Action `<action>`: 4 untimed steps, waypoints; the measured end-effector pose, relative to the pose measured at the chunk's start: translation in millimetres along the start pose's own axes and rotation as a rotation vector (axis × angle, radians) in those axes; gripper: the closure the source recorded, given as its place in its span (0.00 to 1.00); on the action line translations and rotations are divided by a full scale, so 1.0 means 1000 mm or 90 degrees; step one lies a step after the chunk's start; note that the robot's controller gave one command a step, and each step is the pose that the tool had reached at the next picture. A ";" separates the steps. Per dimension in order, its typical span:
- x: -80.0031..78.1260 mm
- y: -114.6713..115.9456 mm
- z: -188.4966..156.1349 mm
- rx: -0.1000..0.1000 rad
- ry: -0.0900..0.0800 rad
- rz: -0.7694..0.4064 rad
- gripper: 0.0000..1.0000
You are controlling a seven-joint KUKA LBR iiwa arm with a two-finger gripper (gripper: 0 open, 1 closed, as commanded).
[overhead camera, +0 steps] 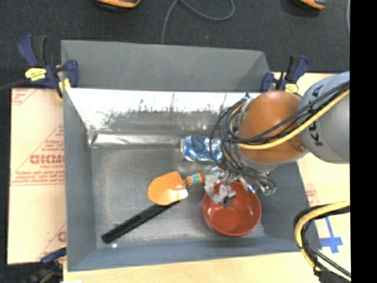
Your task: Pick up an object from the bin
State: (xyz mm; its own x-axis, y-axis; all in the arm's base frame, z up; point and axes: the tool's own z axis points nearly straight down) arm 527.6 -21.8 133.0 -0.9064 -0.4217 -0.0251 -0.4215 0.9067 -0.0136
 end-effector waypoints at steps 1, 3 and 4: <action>-0.005 -0.011 0.022 0.000 0.002 -0.017 1.00; -0.006 -0.006 0.055 0.003 -0.004 0.086 0.00; -0.006 -0.007 0.054 0.003 -0.003 0.085 1.00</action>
Offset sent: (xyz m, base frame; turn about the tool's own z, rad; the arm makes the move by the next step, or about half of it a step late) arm 0.0132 0.0014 -0.0530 -0.1213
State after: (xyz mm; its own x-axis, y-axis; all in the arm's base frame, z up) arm 537.5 -25.4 78.9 -0.9543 -0.2971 -0.0321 -0.2968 0.9548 -0.0142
